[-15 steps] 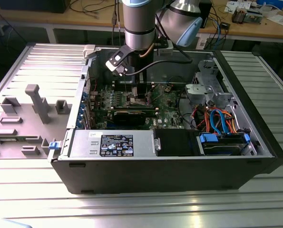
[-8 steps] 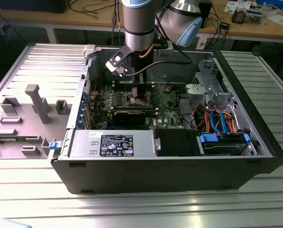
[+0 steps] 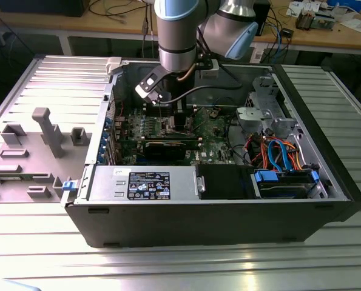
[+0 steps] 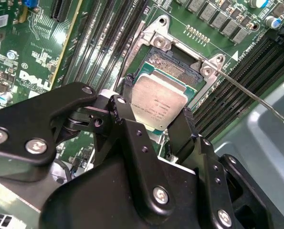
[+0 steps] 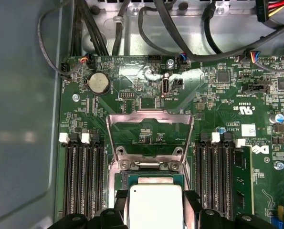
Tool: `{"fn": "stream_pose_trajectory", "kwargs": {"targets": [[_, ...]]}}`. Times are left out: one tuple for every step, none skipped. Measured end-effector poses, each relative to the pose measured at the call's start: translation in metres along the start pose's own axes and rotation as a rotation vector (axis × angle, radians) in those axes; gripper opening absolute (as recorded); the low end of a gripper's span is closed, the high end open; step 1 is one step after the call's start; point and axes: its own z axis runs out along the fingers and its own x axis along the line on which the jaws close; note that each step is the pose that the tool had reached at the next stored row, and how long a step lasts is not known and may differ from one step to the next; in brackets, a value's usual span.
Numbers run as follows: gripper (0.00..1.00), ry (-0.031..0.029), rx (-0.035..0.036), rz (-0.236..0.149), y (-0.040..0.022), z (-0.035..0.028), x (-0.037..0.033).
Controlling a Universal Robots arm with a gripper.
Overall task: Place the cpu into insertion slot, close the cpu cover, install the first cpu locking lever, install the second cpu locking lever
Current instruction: 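Place the cpu into insertion slot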
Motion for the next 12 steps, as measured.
{"fn": "stream_pose_trajectory", "kwargs": {"targets": [[0.54, 0.0000, 0.0001, 0.000, -0.0008, 0.0016, 0.0000], [0.54, -0.0002, 0.0002, 0.000, -0.0008, 0.0016, 0.0000], [0.54, -0.0002, 0.0002, 0.000, -0.0008, 0.0017, 0.0000], [0.54, 0.0000, 0.0000, 0.000, -0.0009, 0.0020, 0.0000], [0.54, 0.0000, 0.0001, 0.000, -0.0009, 0.0022, 0.0000], [0.54, 0.0001, 0.0001, 0.000, -0.0009, 0.0022, 0.0000], [0.54, 0.0001, 0.0000, 0.000, -0.0009, 0.0022, 0.0001], [0.54, 0.0003, -0.0002, 0.000, -0.0009, 0.0028, 0.0003], [0.54, 0.0001, 0.0001, 0.000, -0.0010, 0.0032, 0.0003], [0.54, -0.0001, 0.0003, 0.000, -0.0010, 0.0035, 0.0005], [0.54, -0.0001, 0.0003, 0.000, -0.0012, 0.0037, 0.0006], [0.54, 0.0000, 0.0003, 0.000, -0.0016, 0.0038, 0.0006]]}}
